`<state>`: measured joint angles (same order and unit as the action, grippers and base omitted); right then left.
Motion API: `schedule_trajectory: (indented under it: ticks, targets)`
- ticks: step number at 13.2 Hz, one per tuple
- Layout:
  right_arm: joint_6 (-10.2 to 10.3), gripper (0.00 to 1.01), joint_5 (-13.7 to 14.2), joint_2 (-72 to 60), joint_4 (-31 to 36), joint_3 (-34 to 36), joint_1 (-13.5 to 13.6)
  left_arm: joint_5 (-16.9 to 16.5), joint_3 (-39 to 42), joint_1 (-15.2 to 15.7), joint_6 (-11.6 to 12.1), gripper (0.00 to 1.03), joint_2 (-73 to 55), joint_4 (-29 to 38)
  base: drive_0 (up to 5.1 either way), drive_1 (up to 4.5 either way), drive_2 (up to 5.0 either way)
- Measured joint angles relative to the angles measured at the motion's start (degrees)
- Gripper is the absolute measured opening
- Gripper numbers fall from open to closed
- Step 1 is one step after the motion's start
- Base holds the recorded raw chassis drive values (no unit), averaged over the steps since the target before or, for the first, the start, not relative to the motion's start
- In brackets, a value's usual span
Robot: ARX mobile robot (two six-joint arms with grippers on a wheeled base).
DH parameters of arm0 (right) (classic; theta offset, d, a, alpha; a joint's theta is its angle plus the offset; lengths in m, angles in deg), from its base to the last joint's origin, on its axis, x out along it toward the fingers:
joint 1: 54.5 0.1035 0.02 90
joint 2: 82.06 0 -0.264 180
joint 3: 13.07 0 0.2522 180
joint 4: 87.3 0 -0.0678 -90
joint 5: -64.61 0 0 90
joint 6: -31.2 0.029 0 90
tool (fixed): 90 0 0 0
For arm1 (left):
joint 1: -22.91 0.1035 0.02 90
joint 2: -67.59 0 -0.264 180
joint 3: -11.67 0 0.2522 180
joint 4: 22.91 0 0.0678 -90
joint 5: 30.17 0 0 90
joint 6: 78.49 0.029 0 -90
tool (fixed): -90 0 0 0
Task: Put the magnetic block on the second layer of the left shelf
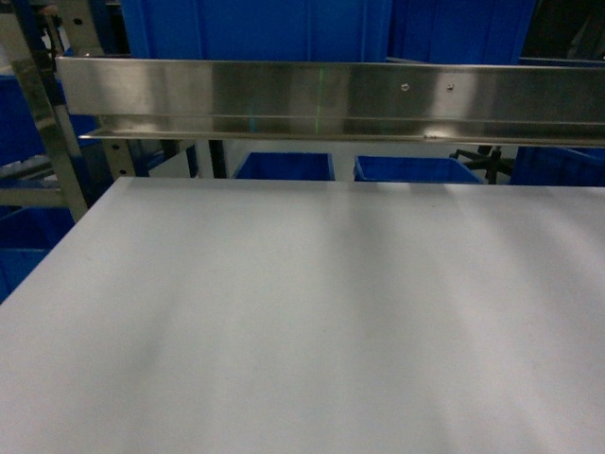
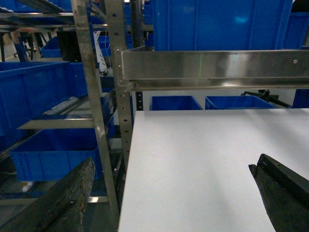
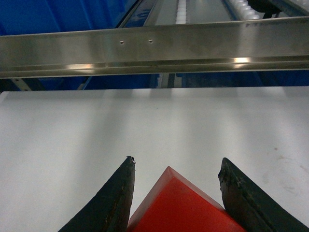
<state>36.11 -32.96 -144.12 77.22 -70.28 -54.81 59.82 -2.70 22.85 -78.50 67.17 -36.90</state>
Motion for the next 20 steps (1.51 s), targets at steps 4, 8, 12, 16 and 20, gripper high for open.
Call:
schedule_trajectory:
  ticks: [4,8,12,16,20]
  targets:
    - [0.0,0.46,0.0,-0.1,-0.2,0.0,0.0,0.0,0.0,0.0,0.0,0.98,0.0,0.0,-4.9,2.43,2.4]
    - [0.0,0.46,0.0,-0.1,-0.3,0.0,0.0,0.0,0.0,0.0,0.0,0.98,0.0,0.0,-4.9,2.44,2.4]
    - [0.0,0.46,0.0,-0.1,-0.3,0.0,0.0,0.0,0.0,0.0,0.0,0.98,0.0,0.0,-5.0,2.39,2.4]
    - [0.0,0.46,0.0,-0.1,-0.2,0.0,0.0,0.1,0.0,0.0,0.0,0.98,0.0,0.1,-4.9,2.43,2.4]
    - [0.0,0.46,0.0,-0.2,-0.3,0.0,0.3,0.0,0.0,0.0,0.0,0.98,0.0,0.1,-4.9,2.50,2.5]
